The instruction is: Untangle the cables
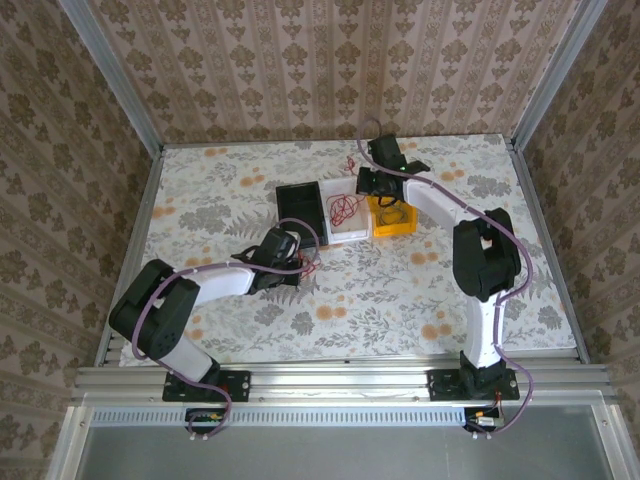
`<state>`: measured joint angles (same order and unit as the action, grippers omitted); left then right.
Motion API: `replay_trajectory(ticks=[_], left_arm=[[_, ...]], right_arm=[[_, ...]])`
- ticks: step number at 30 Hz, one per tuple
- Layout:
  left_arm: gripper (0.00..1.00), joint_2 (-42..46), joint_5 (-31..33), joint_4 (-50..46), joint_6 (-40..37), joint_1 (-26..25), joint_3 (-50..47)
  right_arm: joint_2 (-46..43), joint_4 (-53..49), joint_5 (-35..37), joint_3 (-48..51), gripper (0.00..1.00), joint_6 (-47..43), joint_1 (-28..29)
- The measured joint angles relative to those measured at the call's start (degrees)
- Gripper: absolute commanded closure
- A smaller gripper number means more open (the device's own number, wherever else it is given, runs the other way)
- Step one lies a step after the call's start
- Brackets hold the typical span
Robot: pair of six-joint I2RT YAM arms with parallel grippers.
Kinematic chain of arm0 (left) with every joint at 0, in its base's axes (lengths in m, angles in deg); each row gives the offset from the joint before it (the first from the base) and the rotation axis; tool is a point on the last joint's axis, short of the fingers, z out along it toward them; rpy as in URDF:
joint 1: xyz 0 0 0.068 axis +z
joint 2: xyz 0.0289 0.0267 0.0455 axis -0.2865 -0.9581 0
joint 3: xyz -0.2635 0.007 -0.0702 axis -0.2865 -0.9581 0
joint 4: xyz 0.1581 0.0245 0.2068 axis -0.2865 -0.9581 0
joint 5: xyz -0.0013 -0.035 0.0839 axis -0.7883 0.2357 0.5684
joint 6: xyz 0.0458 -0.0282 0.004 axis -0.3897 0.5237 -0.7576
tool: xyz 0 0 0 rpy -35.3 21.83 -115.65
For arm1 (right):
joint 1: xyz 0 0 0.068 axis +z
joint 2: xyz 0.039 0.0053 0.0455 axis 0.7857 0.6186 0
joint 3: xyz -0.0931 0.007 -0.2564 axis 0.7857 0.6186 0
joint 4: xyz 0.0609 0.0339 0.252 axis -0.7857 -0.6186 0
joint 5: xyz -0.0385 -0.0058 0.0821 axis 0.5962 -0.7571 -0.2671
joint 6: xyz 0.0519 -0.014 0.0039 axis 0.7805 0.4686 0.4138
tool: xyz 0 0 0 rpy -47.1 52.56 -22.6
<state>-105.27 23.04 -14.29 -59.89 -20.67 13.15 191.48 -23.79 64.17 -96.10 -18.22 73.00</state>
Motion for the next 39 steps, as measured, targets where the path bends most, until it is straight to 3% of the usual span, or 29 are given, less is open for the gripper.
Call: replay_trajectory(ticks=[3, 6, 16, 22, 27, 28, 39], left_arm=[[1.0, -0.4, -0.5, -0.4, 0.0, 0.3, 0.6], [1.0, -0.5, -1.1, -0.6, -0.1, 0.6, 0.9], [1.0, -0.5, -3.5, -0.5, -1.3, 0.7, 0.9], [1.0, -0.4, -7.2, 0.0, -2.8, 0.7, 0.9], [0.69, 0.8, -11.1, 0.7, -3.5, 0.9, 0.8], [0.67, 1.2, -11.8, 1.0, -3.2, 1.1, 0.7], [0.67, 7.1, -13.1, 2.4, -2.6, 2.9, -1.1]], right_arm=[[0.2, -0.2, -0.4, 0.6, 0.63, -0.1, 0.9], [-0.5, 0.5, -0.9, 2.6, 0.52, -0.7, 1.6], [-11.3, 2.0, 0.0, 13.3, 0.51, -0.4, 2.9], [-15.0, 5.1, -4.2, 20.3, 0.51, -0.4, 10.8], [-13.8, 5.0, -9.6, 23.4, 0.49, -0.3, 16.3], [-13.2, 5.1, -10.4, 23.5, 0.49, -0.5, 16.9], [-8.4, 4.8, -13.9, 24.0, 0.49, -1.5, 17.7]])
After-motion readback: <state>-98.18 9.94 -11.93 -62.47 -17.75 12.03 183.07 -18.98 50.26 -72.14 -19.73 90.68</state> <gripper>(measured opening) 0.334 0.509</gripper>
